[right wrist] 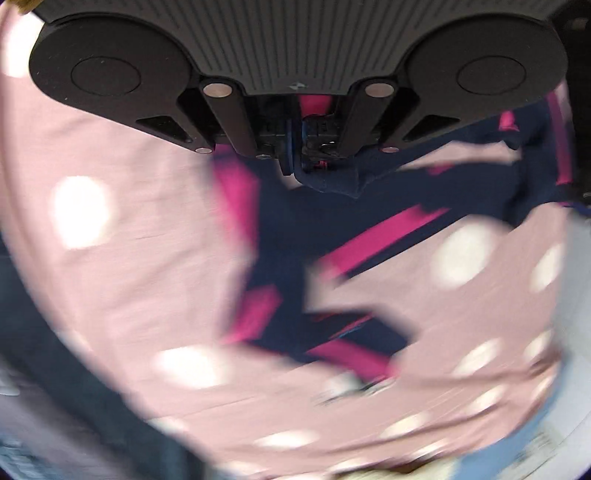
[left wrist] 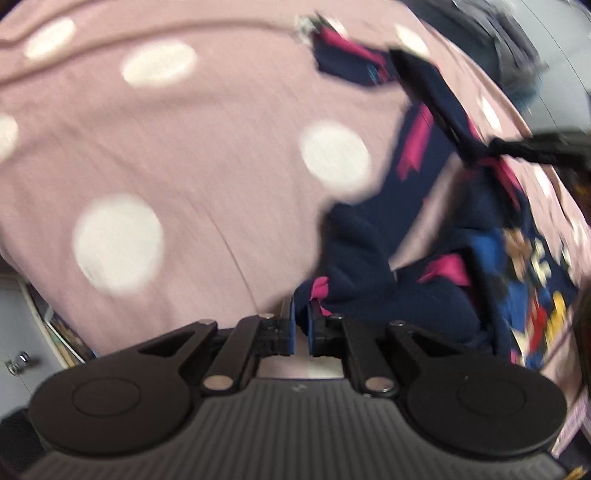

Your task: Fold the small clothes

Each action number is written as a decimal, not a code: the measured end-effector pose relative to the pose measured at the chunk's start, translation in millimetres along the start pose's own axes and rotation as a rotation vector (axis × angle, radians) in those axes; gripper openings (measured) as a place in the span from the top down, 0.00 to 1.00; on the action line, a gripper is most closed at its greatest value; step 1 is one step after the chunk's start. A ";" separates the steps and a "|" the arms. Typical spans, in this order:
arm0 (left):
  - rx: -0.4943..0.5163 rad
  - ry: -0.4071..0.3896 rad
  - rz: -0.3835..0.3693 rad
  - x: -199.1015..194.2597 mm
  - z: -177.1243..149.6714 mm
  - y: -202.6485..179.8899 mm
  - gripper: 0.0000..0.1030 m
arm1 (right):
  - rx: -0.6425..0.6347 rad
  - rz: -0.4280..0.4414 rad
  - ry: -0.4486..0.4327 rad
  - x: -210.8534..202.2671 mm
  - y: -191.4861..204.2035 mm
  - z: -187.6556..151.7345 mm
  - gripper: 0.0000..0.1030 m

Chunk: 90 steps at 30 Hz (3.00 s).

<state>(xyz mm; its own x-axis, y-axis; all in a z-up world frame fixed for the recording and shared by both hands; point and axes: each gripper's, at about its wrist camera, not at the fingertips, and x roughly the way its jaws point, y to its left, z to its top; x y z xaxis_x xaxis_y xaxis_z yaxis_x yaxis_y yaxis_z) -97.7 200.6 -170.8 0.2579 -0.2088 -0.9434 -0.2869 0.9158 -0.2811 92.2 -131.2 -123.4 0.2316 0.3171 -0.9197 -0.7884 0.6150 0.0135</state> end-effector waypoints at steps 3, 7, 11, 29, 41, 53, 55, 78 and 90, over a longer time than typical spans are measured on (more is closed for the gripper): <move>0.014 -0.078 0.060 -8.5 41.6 10.0 0.94 | 0.076 -0.156 -0.031 -19.8 -36.0 3.4 0.95; 0.026 -0.189 0.105 -20.7 100.0 10.3 0.94 | 0.266 -0.358 -0.088 -55.1 -87.6 -17.6 0.95; 0.015 -0.222 0.145 -25.4 133.0 7.0 0.89 | 0.513 -0.448 -0.169 -98.9 -113.2 -66.6 0.94; 0.827 -0.161 -0.257 35.4 129.8 -188.1 0.19 | 0.627 -0.137 -0.319 -149.0 112.8 -214.3 0.94; 1.138 0.106 -0.130 130.5 134.7 -245.2 0.71 | 0.693 -0.209 -0.376 -163.2 103.3 -217.0 0.94; 0.840 -0.312 -0.330 -41.0 130.4 -162.4 0.93 | 0.693 -0.354 -0.512 -213.5 102.5 -206.0 0.94; 0.772 -0.409 -0.366 -91.0 129.3 -148.9 0.93 | 0.656 -0.382 -0.580 -239.2 108.4 -193.9 0.94; 0.670 -1.300 -0.547 -447.1 8.2 -123.3 0.93 | 0.309 -0.557 -1.323 -487.2 235.9 -155.2 0.94; 0.591 -0.922 -0.315 -213.2 184.6 -206.0 0.93 | 0.583 -0.562 -0.900 -316.7 46.3 -68.5 0.93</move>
<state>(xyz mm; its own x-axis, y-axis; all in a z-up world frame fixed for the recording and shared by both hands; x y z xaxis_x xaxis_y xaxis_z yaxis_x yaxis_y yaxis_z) 76.7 119.8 120.8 0.8913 -0.3503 -0.2879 0.3277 0.9365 -0.1249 -56.7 -252.7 141.6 0.9556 0.1475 -0.2552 -0.1290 0.9877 0.0880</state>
